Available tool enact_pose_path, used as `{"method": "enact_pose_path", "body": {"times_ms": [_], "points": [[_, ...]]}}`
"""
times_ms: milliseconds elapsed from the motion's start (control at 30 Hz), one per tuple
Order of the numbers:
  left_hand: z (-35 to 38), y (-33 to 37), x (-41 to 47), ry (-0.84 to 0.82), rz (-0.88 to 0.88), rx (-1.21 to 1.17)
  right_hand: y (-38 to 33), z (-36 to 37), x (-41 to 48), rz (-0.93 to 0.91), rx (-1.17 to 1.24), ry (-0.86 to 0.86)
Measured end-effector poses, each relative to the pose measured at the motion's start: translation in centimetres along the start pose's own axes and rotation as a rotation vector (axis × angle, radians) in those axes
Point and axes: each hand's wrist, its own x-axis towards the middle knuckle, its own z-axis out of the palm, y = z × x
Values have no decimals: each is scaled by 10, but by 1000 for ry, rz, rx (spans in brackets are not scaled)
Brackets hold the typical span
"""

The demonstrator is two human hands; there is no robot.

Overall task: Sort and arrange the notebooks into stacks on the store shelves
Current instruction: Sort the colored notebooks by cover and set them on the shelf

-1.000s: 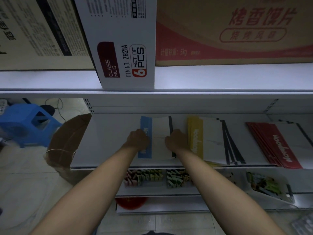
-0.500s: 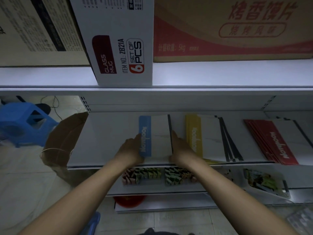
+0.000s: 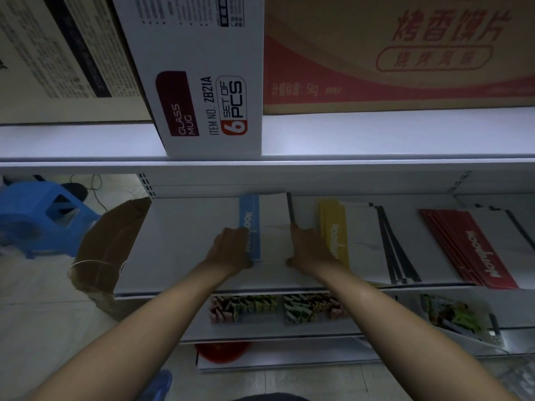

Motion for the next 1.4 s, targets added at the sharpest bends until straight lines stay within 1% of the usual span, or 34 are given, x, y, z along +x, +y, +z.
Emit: {"method": "enact_pose_path", "body": {"times_ms": [133,267,467,567,667,767,900,1000,1100,1200,1267,1300,1367,1400], "points": [[-5,-6,9,52,51,-44,8,-2,16,-51,33,46],[-9,-14,16,45,79,-62,10,-4,22,-63,47,69],[-11,-17,18,45,108,-9,5,-12,25,-77,6,8],[-6,-18,16,54,106,-50,6,-15,25,-83,6,-11],[-1,-16,12,78,97,-106,11,-13,22,-86,35,9],[1,-16,10,102,74,-159,10,-15,14,-58,84,48],[-1,-19,10,116,75,-196,9,-17,12,26,67,27],[1,-21,8,119,65,-235,9,-17,10,40,71,34],[1,-22,7,115,74,-222,3,-17,6,55,58,4],[-1,-21,3,41,69,-119,1,-26,-4,40,91,-16],[0,-14,-5,47,46,-81,9,-39,-18,25,168,52],[1,-5,-13,97,62,-87,18,-45,-25,29,212,116],[6,23,-29,217,154,-151,48,-58,-39,52,272,272],[9,41,-35,239,206,-202,65,-64,-46,78,278,337]]}}
